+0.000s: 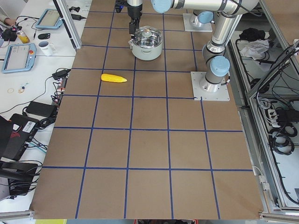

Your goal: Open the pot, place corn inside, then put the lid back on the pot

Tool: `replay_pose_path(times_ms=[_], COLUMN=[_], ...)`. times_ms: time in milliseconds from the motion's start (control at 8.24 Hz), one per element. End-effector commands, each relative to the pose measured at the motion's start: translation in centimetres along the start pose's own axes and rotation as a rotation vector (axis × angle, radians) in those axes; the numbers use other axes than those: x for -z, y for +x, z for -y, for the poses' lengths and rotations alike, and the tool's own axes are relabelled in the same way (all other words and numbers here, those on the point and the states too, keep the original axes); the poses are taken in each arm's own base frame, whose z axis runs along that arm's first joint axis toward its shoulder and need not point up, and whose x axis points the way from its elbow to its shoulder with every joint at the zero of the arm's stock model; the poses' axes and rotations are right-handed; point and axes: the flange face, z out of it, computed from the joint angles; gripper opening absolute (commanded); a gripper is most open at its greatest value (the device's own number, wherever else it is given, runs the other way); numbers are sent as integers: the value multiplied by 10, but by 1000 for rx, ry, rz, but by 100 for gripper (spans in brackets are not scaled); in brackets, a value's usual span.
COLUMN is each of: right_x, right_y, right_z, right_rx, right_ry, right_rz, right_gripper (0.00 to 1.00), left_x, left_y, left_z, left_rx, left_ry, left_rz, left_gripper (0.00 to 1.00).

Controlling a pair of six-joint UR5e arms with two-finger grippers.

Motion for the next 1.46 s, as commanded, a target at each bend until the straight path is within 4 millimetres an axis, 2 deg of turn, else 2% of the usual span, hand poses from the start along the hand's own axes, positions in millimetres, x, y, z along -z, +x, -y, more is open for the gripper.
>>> replay_pose_path(times_ms=[0, 121, 243, 485, 728, 971, 1335], right_x=[1, -8, -22, -61, -98, -142, -163], right_y=[-15, -46, -95, -166, -216, -265, -265], right_z=[20, 20, 15, 17, 19, 5, 1], right_rx=[-40, -63, -69, -102, -104, -103, -79], right_ry=[-3, -6, 10, 8, 24, 2, -25], right_rz=[19, 26, 16, 25, 31, 11, -13], right_gripper=[100, 100, 100, 100, 100, 100, 98], left_x=[-54, -84, -118, -164, -208, -253, -288], left_y=[-64, -69, -75, -77, -80, -86, -87], left_z=[38, 47, 64, 85, 106, 121, 125], left_rx=[-111, -113, -112, -110, -94, -85, -19], left_ry=[25, -4, 8, 34, 60, 71, 31], left_rz=[12, -4, 0, -55, -94, -92, -117], left_gripper=[100, 100, 100, 100, 100, 100, 100])
